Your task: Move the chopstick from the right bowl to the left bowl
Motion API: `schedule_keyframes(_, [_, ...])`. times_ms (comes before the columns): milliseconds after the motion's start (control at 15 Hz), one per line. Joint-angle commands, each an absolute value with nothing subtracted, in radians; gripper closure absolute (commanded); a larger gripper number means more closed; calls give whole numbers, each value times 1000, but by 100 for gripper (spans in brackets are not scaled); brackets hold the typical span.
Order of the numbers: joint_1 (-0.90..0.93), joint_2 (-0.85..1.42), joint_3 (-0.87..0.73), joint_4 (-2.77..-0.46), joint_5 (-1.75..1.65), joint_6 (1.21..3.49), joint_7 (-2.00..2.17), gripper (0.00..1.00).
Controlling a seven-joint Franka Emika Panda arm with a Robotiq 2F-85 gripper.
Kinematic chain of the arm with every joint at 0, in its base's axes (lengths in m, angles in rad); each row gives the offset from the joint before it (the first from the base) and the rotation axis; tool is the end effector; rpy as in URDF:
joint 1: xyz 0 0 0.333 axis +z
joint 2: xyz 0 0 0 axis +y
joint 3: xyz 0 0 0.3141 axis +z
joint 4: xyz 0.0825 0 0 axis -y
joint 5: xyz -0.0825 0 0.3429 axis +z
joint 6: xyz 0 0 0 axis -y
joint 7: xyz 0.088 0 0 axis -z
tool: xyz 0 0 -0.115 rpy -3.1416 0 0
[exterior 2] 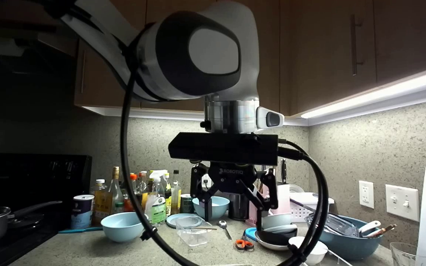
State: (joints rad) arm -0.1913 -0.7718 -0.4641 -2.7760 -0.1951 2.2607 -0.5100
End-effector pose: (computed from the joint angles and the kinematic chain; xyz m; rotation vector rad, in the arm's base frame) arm 0.2436 -0.1909 0.4339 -3.0880 -0.0777 -0.4082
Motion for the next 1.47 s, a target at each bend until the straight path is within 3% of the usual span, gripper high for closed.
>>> schedule_keyframes(0, [-178,-648,-520,-2707,-206,2320,-630,0])
schedule_keyframes(333, [-172,-483,-590,-2598,-123,2421,-679,0])
schedule_keyframes(400, [-205,-564,-554,-2651,-146,2392,-674,0])
schedule_keyframes(800, [-196,-460,-562,-2591,-132,2416,-688,0])
schedule_keyframes(1400, [-89,-80,-639,-2341,87,2394,-1096,0])
